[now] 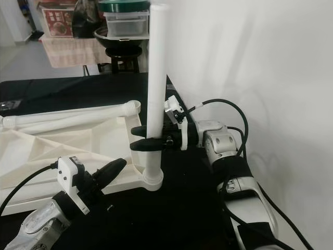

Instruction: Building children table

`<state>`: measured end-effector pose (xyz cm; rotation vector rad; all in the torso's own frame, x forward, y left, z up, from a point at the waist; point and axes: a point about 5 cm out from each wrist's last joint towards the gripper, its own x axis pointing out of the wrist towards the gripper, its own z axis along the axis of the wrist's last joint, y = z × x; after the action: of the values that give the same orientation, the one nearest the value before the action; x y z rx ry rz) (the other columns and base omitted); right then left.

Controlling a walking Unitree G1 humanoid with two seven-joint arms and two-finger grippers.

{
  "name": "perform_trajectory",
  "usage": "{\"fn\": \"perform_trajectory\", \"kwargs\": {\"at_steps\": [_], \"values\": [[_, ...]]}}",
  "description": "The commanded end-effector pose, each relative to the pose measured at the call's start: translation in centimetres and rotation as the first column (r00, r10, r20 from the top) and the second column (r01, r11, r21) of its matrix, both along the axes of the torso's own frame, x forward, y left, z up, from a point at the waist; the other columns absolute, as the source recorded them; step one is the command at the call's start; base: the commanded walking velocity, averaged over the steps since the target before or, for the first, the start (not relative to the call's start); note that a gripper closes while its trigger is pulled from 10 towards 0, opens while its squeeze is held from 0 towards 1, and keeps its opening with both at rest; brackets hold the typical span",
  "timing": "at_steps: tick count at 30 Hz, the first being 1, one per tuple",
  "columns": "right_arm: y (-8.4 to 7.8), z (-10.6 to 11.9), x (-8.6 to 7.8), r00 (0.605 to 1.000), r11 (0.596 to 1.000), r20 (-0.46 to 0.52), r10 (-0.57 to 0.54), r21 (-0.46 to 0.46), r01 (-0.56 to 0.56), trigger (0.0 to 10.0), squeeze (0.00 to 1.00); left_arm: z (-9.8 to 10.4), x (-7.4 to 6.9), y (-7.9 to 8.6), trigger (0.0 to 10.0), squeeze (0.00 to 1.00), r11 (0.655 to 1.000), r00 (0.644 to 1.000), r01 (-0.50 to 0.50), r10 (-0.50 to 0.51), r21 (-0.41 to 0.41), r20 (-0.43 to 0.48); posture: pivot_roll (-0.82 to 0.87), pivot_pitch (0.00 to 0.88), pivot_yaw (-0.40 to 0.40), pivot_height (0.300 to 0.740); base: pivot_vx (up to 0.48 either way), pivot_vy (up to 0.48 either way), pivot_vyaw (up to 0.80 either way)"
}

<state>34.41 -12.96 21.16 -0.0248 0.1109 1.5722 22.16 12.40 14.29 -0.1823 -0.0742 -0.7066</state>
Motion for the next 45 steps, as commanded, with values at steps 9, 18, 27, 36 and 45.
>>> {"fn": "perform_trajectory", "kwargs": {"at_steps": [9, 18, 27, 36, 45], "values": [[-0.1, -4.2, -1.2, 0.915, 0.915, 0.012, -0.404, -0.011, 0.404, 0.0, 0.00, 0.1, -0.3, 0.1, 10.0, 0.00, 1.000, 1.000, -0.005, 0.004, -0.009, -0.012, -0.08, 0.000, -0.048, 0.740, 0.000, 0.000, 0.00], [2.4, -6.1, -3.0, 0.588, 0.590, 0.080, -0.805, 0.015, 0.807, 0.0, 0.00, 0.2, -0.1, 0.4, 10.0, 0.00, 1.000, 1.000, -0.007, 0.007, -0.013, -0.012, -0.14, 0.000, -0.019, 0.740, 0.000, 0.000, 0.00], [2.5, -5.7, -2.7, 0.749, 0.749, -0.013, -0.662, -0.037, 0.661, 10.0, 0.65, 0.5, 0.2, 0.1, 10.0, 0.00, 1.000, 1.000, -0.022, 0.022, -0.015, -0.006, -0.10, 0.000, -0.051, 0.740, 0.000, 0.000, 0.00], [2.1, -2.5, -3.1, 0.935, 0.936, 0.045, -0.352, -0.003, 0.352, 10.0, 1.00, 0.5, 0.1, 0.0, 10.0, 0.00, 1.000, 1.000, -0.009, 0.009, -0.016, -0.013, -0.09, 0.000, -0.048, 0.740, 0.000, 0.000, 0.00], [1.6, -1.0, 0.3, 0.998, 0.996, 0.016, -0.060, -0.058, 0.061, 10.0, 0.00, 0.5, -0.4, -0.2, 10.0, 0.00, 1.000, 1.000, -0.005, 0.005, -0.006, -0.021, -0.04, 0.000, -0.062, 0.740, 0.000, 0.000, 0.00]]}}
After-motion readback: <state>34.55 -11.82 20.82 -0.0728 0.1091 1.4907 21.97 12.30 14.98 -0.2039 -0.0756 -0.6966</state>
